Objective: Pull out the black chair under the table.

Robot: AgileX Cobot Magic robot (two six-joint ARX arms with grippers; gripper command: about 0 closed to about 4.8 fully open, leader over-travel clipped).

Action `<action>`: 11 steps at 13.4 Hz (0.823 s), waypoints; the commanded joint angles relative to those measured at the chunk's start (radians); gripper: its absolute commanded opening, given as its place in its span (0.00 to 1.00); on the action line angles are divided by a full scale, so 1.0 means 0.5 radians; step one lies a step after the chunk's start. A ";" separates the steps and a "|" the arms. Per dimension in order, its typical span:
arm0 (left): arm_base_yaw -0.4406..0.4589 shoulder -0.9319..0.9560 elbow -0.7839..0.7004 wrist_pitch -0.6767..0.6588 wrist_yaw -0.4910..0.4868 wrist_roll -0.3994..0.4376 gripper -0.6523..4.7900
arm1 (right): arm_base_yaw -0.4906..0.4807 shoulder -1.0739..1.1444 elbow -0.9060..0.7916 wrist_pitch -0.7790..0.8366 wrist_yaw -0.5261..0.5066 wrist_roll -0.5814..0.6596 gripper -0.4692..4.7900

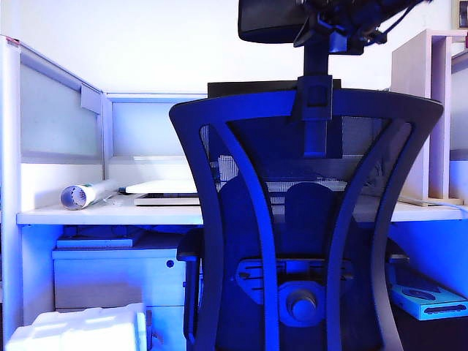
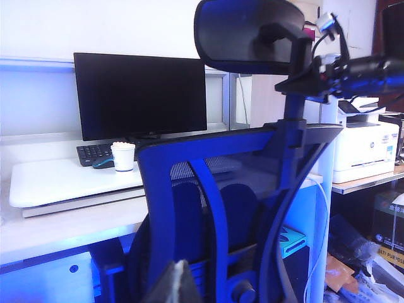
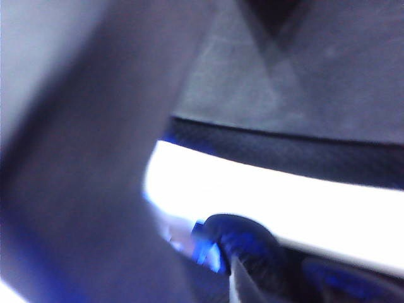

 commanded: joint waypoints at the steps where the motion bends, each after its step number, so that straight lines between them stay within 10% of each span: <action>1: 0.002 0.001 -0.001 0.017 -0.005 -0.013 0.11 | 0.011 -0.204 0.019 -0.105 -0.051 0.225 0.07; 11: 0.002 0.001 -0.001 0.016 -0.021 -0.012 0.11 | 0.074 -0.742 0.019 -0.845 -0.229 0.235 0.07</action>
